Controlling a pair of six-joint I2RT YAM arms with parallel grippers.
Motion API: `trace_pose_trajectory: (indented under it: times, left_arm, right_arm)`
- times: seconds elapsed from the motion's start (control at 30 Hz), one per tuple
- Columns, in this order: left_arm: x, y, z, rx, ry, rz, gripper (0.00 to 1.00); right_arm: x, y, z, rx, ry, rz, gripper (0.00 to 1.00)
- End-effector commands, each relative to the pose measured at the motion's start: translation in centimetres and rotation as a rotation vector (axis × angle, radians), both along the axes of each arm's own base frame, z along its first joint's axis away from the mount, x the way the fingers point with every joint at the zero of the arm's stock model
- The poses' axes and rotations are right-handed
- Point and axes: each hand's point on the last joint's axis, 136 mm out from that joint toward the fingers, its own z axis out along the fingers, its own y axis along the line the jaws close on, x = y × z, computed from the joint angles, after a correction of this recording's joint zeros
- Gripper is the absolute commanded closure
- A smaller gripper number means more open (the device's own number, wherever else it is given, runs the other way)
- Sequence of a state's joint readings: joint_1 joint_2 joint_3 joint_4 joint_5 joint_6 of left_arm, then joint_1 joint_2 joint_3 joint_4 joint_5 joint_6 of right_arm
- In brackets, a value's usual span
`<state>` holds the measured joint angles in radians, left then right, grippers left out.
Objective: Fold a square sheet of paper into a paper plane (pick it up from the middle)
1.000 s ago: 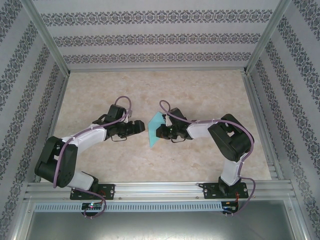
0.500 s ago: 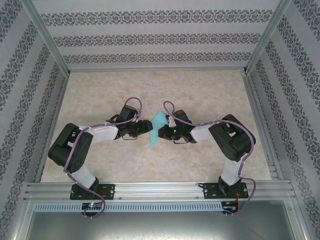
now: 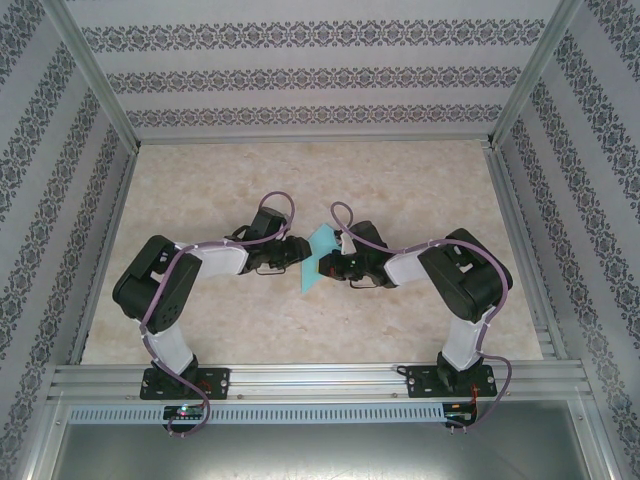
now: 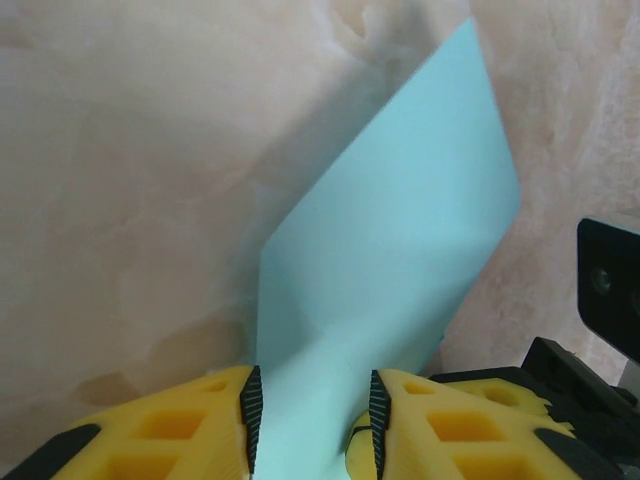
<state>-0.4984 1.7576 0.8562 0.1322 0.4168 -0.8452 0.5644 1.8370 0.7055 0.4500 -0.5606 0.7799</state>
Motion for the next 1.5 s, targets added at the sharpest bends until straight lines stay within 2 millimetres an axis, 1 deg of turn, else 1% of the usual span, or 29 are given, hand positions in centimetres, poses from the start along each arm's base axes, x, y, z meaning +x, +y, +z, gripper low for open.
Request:
trace_pose_trajectory:
  times: [0.0,0.2,0.33,0.4,0.5,0.6,0.7,0.8,0.93,1.0,1.1,1.2,1.3,1.4,1.47]
  left_arm:
    - [0.7,-1.0,1.0,0.001,-0.045,-0.02,0.64]
    - [0.5,-1.0,0.9,0.01,-0.048,-0.035,0.66]
    - [0.7,0.3,0.5,0.116,-0.06,-0.034,0.6]
    - [0.8,0.7,0.4,0.148,-0.067,-0.037,0.58]
    - [1.0,-0.1,0.5,0.116,-0.063,-0.057,0.56]
    - [1.0,-1.0,0.3,0.068,-0.048,-0.075,0.56]
    - [0.9,-1.3,-0.2,0.066,-0.03,-0.083,0.56]
    - [1.0,-1.5,-0.4,0.064,-0.024,-0.09,0.59]
    - [1.2,-2.3,-0.2,0.027,-0.02,-0.103,0.63]
    - [1.2,-2.6,-0.1,0.022,-0.024,-0.11,0.66]
    - [1.0,-2.5,-0.1,0.026,-0.018,-0.117,0.71]
    - [1.0,-2.3,-0.1,0.043,-0.02,-0.119,0.8]
    - [1.1,-2.0,-0.1,0.063,-0.025,-0.116,0.82]
    - [0.9,-1.9,-0.2,0.073,-0.022,-0.116,0.88]
    - [0.8,-1.8,-0.1,0.081,-0.026,-0.116,0.88]
  right_arm:
    - [-0.7,-1.8,-1.8,-0.06,0.051,-0.031,1.0]
    - [-0.7,-2.0,-1.7,-0.057,0.05,-0.033,1.0]
    - [-0.7,-2.1,-1.6,-0.056,0.047,-0.034,1.0]
    - [-0.8,-2.3,-1.5,-0.057,0.047,-0.035,1.0]
    - [-0.7,-2.3,-1.3,-0.055,0.043,-0.037,1.0]
    - [-0.7,-2.2,-1.2,-0.052,0.04,-0.035,1.0]
    - [-0.7,-2.3,-1.1,-0.052,0.039,-0.036,1.0]
    - [-0.8,-2.3,-1.2,-0.053,0.04,-0.036,1.0]
    - [-0.8,-2.4,-1.2,-0.052,0.042,-0.038,1.0]
    - [-0.7,-2.3,-1.1,-0.05,0.037,-0.038,1.0]
    - [-0.7,-2.4,-1.1,-0.053,0.036,-0.04,1.0]
    - [-0.5,-2.4,-0.9,-0.048,0.031,-0.046,1.0]
    - [-0.5,-2.6,-0.7,-0.051,0.023,-0.055,1.0]
    - [-0.4,-2.8,-0.3,-0.055,0.011,-0.066,1.0]
    - [-0.5,-2.8,-0.1,-0.061,0.006,-0.07,1.0]
